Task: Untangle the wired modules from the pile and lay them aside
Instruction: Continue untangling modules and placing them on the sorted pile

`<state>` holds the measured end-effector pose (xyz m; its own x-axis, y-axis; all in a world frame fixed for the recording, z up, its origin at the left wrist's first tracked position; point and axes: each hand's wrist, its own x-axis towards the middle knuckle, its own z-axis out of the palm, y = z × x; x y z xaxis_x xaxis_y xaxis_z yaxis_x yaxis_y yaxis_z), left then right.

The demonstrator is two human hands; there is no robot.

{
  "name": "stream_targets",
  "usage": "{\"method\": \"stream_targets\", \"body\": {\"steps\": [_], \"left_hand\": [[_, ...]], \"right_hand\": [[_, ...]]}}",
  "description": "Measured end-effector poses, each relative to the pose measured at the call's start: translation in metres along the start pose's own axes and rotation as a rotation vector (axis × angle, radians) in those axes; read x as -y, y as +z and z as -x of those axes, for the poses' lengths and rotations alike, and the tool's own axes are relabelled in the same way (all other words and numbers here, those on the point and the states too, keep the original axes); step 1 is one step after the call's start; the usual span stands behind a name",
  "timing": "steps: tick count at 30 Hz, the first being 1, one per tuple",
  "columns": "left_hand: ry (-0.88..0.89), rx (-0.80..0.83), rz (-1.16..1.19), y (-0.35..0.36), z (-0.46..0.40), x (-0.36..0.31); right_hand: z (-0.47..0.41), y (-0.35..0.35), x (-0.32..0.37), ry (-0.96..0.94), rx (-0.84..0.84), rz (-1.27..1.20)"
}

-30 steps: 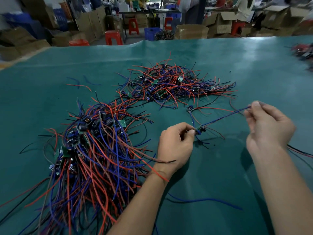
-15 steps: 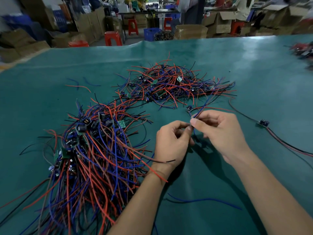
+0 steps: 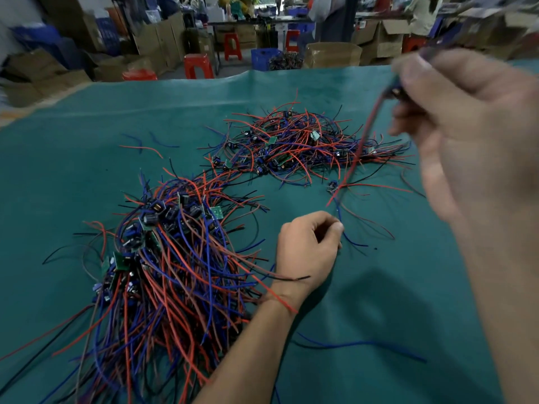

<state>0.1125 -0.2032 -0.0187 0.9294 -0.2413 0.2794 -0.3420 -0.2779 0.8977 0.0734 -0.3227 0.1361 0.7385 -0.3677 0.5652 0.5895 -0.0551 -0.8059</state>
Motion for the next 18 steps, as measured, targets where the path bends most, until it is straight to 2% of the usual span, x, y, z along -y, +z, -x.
{"method": "stream_targets", "body": {"steps": [4, 6, 8, 11, 13, 15, 18], "left_hand": [[-0.016, -0.027, 0.019, 0.001, 0.000, -0.003], [-0.018, -0.020, 0.029, 0.000, 0.000, -0.002], [-0.017, -0.026, 0.037, -0.001, -0.001, -0.001], [-0.005, -0.063, 0.067, -0.001, -0.002, -0.001], [0.007, -0.067, 0.051, 0.000, -0.003, -0.001], [-0.006, -0.072, 0.070, 0.001, -0.004, 0.001], [-0.022, -0.084, 0.074, 0.002, -0.005, 0.003]], "right_hand": [[-0.010, 0.062, 0.001, 0.188, 0.408, -0.075], [-0.011, 0.087, -0.023, 0.305, 0.564, 0.118], [-0.018, 0.092, -0.056, 0.355, 0.632, 0.460], [-0.037, 0.058, -0.103, 0.248, 0.540, 1.077], [-0.035, 0.029, -0.125, 0.275, 0.475, 1.303], [-0.028, 0.006, -0.141, 0.294, 0.455, 1.360], [-0.022, -0.012, -0.147, 0.304, 0.390, 1.243]]}}
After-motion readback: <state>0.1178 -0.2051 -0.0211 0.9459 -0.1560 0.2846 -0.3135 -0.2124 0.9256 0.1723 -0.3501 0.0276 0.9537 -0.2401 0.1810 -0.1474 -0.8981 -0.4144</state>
